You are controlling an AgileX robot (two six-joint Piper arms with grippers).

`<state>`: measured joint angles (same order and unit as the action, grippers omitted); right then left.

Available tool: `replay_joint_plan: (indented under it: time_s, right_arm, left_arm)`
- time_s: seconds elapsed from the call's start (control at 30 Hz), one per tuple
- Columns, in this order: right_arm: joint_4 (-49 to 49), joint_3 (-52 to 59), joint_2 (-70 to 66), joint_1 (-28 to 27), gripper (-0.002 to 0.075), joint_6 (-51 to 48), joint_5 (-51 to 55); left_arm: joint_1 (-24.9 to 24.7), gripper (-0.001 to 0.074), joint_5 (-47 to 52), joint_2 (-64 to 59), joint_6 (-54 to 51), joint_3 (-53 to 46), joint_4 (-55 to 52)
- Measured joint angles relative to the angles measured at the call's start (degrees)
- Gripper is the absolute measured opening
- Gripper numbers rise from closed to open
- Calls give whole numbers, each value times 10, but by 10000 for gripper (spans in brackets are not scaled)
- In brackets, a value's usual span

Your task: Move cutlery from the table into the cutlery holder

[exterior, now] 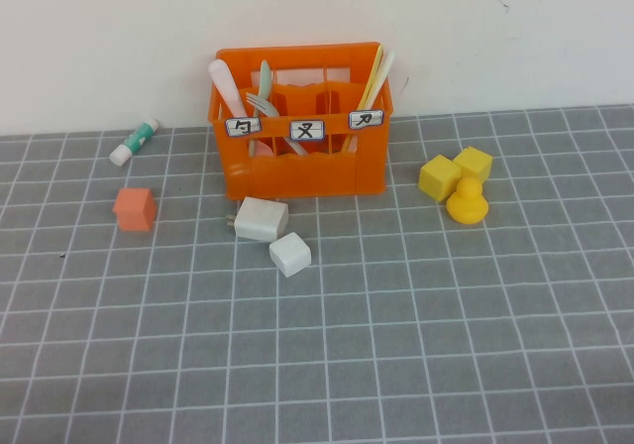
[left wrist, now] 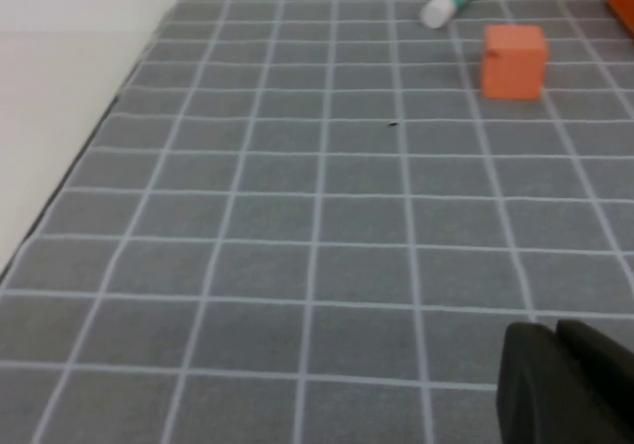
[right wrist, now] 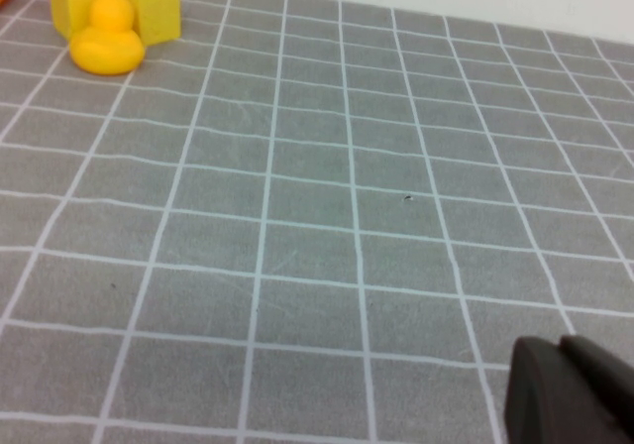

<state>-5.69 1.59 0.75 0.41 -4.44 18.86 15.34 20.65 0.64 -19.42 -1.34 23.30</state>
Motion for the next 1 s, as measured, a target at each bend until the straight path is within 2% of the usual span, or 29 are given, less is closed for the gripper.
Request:
replay_joint_plan:
  time_s: [0.13,0.3,0.63,1.0]
  right_arm:
    - [0,0,0,0,-3,0,0]
    - [0,0,0,0,-3,0,0]
    - [0,0,0,0,-3,0,0]
    - [0,0,0,0,-3,0,0]
  left_arm:
    - [8,0,-7,0,63,0,-68]
    - [4,0,-10,0,76,0,-117]
    - [-134,0,-13,0,76,0,-128]
    - [-141,0,-13,0,76,0,-127]
